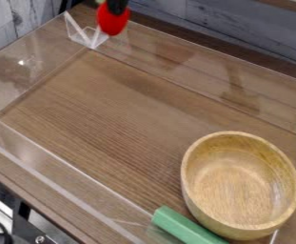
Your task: Move the red object to the left side of the table
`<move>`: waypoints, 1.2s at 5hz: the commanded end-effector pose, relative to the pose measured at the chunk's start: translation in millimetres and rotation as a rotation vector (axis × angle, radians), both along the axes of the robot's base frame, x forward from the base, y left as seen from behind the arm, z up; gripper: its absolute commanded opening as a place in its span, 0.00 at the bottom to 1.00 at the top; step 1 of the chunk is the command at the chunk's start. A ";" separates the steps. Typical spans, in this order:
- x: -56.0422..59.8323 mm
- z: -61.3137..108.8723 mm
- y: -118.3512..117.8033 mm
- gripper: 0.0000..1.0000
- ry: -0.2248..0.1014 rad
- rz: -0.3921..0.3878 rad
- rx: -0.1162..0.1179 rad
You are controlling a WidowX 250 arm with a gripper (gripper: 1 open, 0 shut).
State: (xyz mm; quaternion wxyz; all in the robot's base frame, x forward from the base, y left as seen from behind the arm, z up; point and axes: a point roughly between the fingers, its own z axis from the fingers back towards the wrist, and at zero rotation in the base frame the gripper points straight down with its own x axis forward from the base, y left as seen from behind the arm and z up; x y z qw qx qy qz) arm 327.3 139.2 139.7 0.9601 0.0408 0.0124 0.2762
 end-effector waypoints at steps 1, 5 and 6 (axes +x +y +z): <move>-3.7 -4.1 31.3 0.00 -0.057 0.063 0.049; -19.3 -36.4 73.9 0.00 -0.042 0.210 0.095; -10.7 -40.1 72.8 0.00 -0.031 0.242 0.096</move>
